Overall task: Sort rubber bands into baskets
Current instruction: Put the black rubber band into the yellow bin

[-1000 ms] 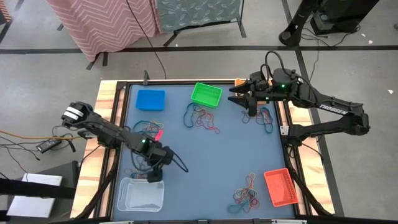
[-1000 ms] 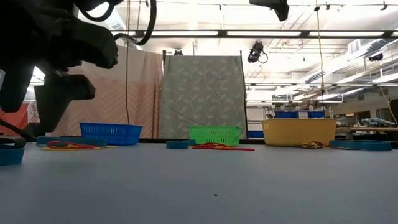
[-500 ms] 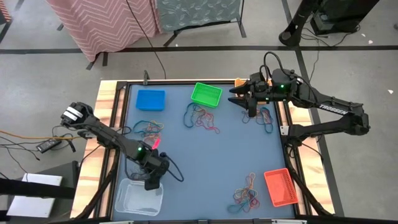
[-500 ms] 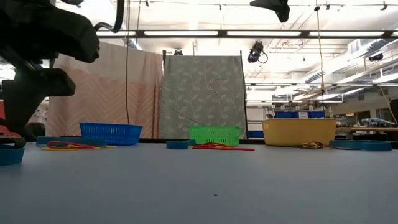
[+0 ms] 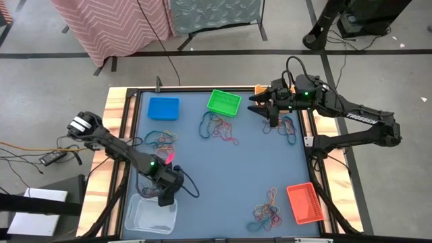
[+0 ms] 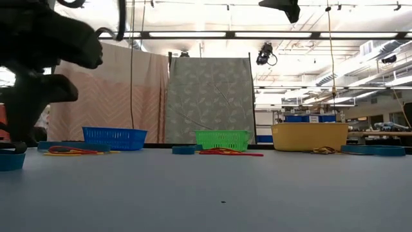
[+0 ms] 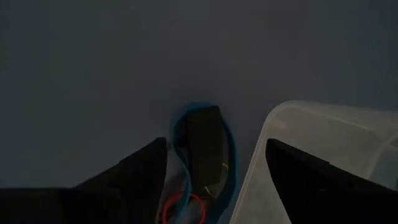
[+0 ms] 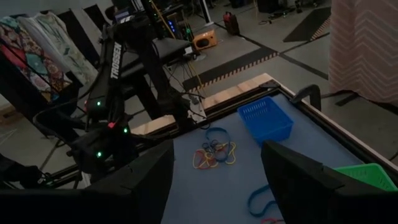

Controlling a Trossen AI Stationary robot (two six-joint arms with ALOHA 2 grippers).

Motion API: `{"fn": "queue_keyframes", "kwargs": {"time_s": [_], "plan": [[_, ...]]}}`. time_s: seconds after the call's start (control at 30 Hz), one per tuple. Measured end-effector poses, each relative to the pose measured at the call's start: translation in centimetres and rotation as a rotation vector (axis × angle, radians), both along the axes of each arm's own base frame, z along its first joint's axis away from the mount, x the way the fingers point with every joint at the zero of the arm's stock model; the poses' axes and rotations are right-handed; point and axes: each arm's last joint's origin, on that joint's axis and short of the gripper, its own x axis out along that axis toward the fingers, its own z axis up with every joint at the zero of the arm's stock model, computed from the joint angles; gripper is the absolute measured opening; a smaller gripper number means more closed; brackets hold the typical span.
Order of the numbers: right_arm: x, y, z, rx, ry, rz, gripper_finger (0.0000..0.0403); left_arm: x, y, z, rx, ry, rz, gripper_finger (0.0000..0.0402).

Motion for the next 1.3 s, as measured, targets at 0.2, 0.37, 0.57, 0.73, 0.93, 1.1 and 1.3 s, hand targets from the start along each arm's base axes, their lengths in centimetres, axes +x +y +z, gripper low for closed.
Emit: {"fn": "queue_keyframes", "kwargs": {"time_s": [0.2, 0.37, 0.57, 0.73, 0.93, 1.1, 1.3], "plan": [[0.00, 0.01, 0.01, 0.000, -0.001, 0.000, 0.0252, -0.12, -0.64, -0.65, 0.005, 0.032, 0.032, 0.0268], [0.00, 0.01, 0.01, 0.000, -0.001, 0.000, 0.0253, -0.13, -0.64, -0.68, 0.029, 0.023, 0.066, 0.0268], [0.00, 0.01, 0.01, 0.001, -0.001, 0.000, 0.0251, -0.12, -0.61, -0.68, 0.035, 0.020, 0.070, 0.0262], [0.00, 0.01, 0.01, 0.001, -0.001, -0.001, 0.0252, -0.12, -0.61, -0.68, 0.032, 0.023, 0.086, 0.0232], [0.00, 0.01, 0.01, 0.000, -0.001, -0.001, 0.0250, -0.09, -0.64, -0.83, 0.033, 0.030, 0.091, 0.0206], [0.00, 0.00, 0.01, 0.000, 0.000, -0.004, 0.0251, -0.13, -0.80, -0.97, 0.036, 0.036, 0.088, 0.0203], [0.00, -0.01, 0.01, -0.001, 0.000, -0.004, 0.0248, -0.17, -0.77, -0.98, 0.036, 0.045, 0.112, 0.0202]]}}
